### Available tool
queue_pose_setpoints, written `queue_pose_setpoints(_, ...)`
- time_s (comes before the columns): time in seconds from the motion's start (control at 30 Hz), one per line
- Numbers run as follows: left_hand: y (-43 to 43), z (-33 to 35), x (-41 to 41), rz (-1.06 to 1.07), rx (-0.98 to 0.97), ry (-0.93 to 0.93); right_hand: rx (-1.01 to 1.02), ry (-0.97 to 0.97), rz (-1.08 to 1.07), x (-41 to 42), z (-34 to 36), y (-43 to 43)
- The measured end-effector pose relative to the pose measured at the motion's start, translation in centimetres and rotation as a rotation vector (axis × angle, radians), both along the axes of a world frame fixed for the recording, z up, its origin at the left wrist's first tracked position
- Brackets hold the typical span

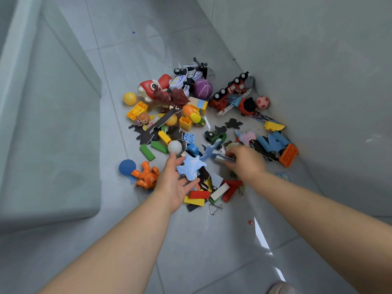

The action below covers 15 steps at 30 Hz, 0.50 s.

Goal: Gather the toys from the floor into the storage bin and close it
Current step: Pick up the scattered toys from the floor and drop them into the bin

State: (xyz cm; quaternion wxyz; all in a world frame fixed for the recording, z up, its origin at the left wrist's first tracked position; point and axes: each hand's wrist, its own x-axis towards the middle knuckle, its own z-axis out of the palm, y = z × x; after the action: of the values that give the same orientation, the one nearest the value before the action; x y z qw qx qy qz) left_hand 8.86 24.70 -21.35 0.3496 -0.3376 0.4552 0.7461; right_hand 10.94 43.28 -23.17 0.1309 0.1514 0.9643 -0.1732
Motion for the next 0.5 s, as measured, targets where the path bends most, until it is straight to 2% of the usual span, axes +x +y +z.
queue_pose_setpoints(0.07,0.2,0.0,-0.1,0.012,0.028,-0.008,-0.114,0.0,-0.116,0.3,0.8,0.6)
queue_pose_setpoints(0.17,0.5,0.1,-0.2,0.011,0.09,-0.018,-0.539,0.092,-0.273,0.9,3.6,-0.7)
queue_pose_setpoints(0.23,0.6,0.3,-0.2,0.004,0.148,-0.019,-0.735,0.096,-0.268,1.9,5.3,-2.6)
queue_pose_setpoints(0.37,1.3,1.0,-0.2,-0.004,0.232,-0.031,-0.762,0.061,-0.205,3.4,5.3,-5.3)
queue_pose_setpoints(0.5,1.8,1.2,0.1,0.0,0.195,-0.018,-0.57,0.152,-0.119,3.8,4.2,-6.4)
